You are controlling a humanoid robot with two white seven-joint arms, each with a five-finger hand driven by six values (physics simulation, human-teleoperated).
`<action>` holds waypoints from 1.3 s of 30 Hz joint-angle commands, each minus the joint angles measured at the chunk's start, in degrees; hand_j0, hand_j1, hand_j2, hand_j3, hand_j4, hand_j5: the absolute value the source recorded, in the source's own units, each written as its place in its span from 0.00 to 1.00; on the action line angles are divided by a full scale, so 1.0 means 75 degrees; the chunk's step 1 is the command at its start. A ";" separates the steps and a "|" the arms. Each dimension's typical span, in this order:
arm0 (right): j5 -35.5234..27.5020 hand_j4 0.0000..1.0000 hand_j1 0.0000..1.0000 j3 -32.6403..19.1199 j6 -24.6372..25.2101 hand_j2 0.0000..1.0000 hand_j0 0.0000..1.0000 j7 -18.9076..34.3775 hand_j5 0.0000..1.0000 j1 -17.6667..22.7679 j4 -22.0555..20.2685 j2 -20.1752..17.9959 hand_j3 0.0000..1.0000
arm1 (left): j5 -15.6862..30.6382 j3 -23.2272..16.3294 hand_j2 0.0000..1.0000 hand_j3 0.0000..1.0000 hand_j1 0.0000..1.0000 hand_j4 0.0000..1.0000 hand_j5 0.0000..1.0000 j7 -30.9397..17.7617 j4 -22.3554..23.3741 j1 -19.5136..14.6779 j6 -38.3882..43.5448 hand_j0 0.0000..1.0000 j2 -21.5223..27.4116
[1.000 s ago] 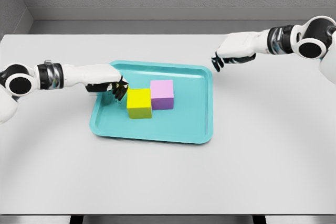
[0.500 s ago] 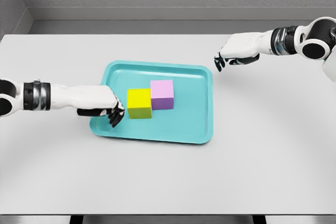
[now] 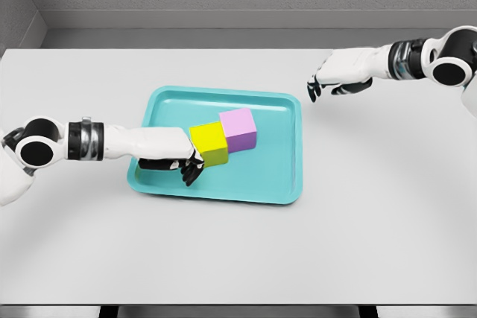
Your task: Push two cubes
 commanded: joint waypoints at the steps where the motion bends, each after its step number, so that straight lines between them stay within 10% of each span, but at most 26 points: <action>1: -0.0027 0.58 0.58 -0.0005 0.0018 0.58 0.58 -0.0002 0.58 0.0000 0.0002 -0.0013 0.58 | -0.0089 -0.0023 0.20 0.20 0.20 0.20 0.20 0.0023 0.0002 0.0012 -0.0040 0.20 0.0005; 5: -0.0027 0.58 0.58 -0.0017 0.0018 0.58 0.58 -0.0002 0.58 0.0000 -0.0010 -0.0119 0.58 | -0.0100 -0.0198 0.20 0.20 0.20 0.20 0.20 0.0023 -0.0748 0.0152 -0.0040 0.20 0.0110; 26: -0.0027 0.60 0.60 -0.0017 0.0018 0.60 0.60 -0.0002 0.60 0.0059 -0.0010 -0.0189 0.60 | -0.0253 -0.0163 0.20 0.20 0.20 0.20 0.20 0.0023 -0.0022 0.0012 -0.0040 0.20 -0.0124; 39: -0.0027 0.62 0.62 -0.0040 0.0018 0.62 0.62 -0.0002 0.62 0.0059 0.0002 -0.0306 0.62 | -0.0253 -0.0234 0.20 0.20 0.20 0.20 0.20 0.0023 -0.0795 0.0070 -0.0040 0.20 -0.0171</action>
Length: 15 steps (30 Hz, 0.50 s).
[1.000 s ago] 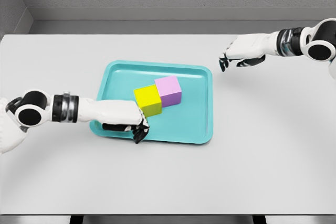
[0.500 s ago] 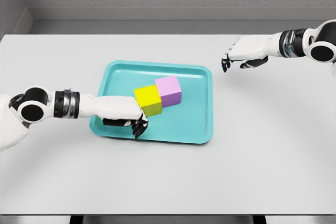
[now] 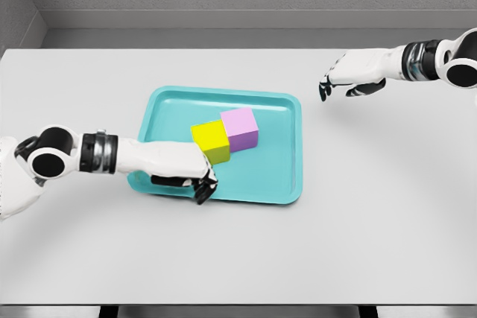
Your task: Push two cubes
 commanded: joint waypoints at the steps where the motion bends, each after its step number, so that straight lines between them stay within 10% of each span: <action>1: -0.0025 0.62 0.62 -0.0010 0.0018 0.62 0.62 -0.0002 0.62 0.0000 0.0005 -0.0008 0.62 | 0.0006 -0.0013 0.20 0.20 0.20 0.20 0.20 0.0002 -0.0058 0.0000 0.0017 0.20 -0.0138; 15: -0.0025 0.62 0.62 -0.0021 0.0018 0.62 0.62 -0.0002 0.62 0.0047 -0.0006 -0.0008 0.62 | -0.0287 0.0069 0.20 0.20 0.20 0.20 0.20 0.0002 0.0516 -0.0106 0.0017 0.20 -0.0431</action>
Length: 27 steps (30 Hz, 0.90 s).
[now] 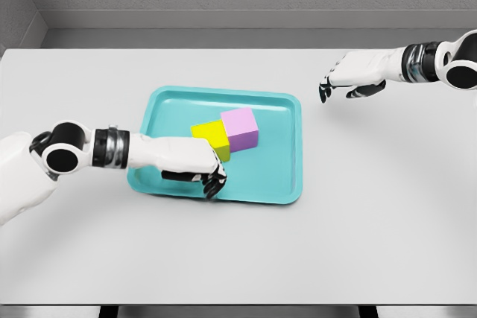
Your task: Push two cubes
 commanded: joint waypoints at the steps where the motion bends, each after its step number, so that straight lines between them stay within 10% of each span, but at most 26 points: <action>1: -0.0026 0.62 0.62 -0.0011 0.0018 0.62 0.62 -0.0002 0.62 0.0000 0.0000 -0.0016 0.62 | 0.0037 0.0041 0.20 0.20 0.20 0.20 0.20 0.0002 0.0176 0.0000 0.0017 0.20 -0.0020; 21: -0.0038 0.72 0.72 -0.0129 0.0018 0.72 0.72 -0.0002 0.72 0.0012 -0.0070 -0.0204 0.72 | 0.0025 0.0147 0.19 0.19 0.19 0.19 0.19 0.0002 0.0903 -0.0223 0.0017 0.19 -0.0325; 23: -0.0038 1.00 1.00 -0.0421 0.0018 1.00 1.00 -0.0002 1.00 0.0082 -0.0070 -0.0274 1.00 | 0.0037 0.0147 0.19 0.19 0.19 0.19 0.19 0.0002 0.0891 -0.0223 0.0017 0.19 -0.0325; 27: -0.0120 1.00 1.00 -0.1218 0.0018 1.00 1.00 -0.0002 1.00 0.0433 -0.0059 -0.0684 1.00 | 0.0096 0.0147 0.26 0.26 0.26 0.26 0.26 0.0002 0.0599 -0.0223 0.0017 0.26 -0.0184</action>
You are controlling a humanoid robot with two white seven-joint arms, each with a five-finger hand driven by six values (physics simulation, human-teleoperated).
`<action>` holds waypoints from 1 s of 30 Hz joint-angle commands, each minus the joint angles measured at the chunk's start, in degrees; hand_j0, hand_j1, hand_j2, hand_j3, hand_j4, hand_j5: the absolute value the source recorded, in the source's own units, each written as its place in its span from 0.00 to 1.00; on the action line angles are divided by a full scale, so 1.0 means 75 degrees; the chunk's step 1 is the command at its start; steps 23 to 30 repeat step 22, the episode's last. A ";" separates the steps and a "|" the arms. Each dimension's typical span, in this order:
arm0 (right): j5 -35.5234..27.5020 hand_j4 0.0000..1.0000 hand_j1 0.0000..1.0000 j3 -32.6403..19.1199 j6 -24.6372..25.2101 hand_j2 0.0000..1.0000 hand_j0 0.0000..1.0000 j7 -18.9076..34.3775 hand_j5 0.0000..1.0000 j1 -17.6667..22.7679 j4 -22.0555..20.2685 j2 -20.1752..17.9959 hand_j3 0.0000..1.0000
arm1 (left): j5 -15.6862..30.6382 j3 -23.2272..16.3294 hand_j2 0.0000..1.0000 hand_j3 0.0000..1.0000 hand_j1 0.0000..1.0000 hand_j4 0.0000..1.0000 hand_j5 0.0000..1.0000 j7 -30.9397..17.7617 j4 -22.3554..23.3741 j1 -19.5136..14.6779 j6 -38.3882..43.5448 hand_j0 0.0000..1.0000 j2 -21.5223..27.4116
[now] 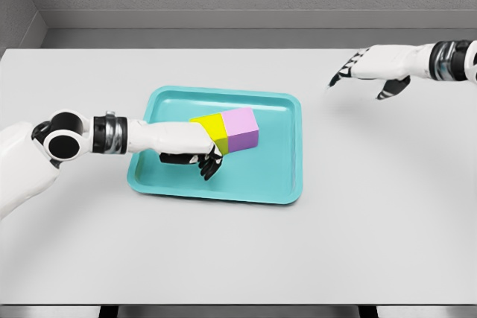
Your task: Push two cubes
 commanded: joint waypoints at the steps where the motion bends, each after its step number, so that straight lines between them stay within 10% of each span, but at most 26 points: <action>1: -0.0100 1.00 1.00 -0.0345 0.0022 1.00 1.00 -0.0003 1.00 0.0023 0.0003 -0.0242 1.00 | 0.0083 -0.0008 0.44 0.44 0.44 0.44 0.44 0.0002 -0.0454 0.0035 0.0010 0.44 0.0128; 6: -0.0135 1.00 1.00 -0.1588 0.0022 1.00 1.00 -0.0003 1.00 0.0586 0.0003 -0.0372 1.00 | 0.1336 0.0109 0.77 0.77 0.77 0.77 0.77 0.0002 -0.1814 -0.0094 0.0010 0.77 0.1100; 9: -0.0135 1.00 1.00 -0.1588 0.0022 1.00 1.00 -0.0003 1.00 0.0633 -0.0067 -0.0371 1.00 | 0.2298 0.1398 1.00 1.00 1.00 1.00 1.00 0.0002 -0.1615 -0.0070 0.0010 1.00 0.2342; 13: -0.0135 1.00 1.00 -0.1564 0.0022 1.00 1.00 -0.0003 1.00 0.0633 -0.0290 -0.0442 1.00 | 0.2461 0.2710 1.00 1.00 1.00 1.00 1.00 0.0002 0.2159 -0.0094 0.0010 1.00 0.2483; 30: -0.0135 1.00 1.00 -0.1471 0.0022 1.00 1.00 -0.0003 1.00 0.0633 -0.0302 -0.0489 1.00 | 0.2368 0.2805 1.00 1.00 1.00 1.00 1.00 0.0002 0.2557 0.0070 0.0010 1.00 0.1968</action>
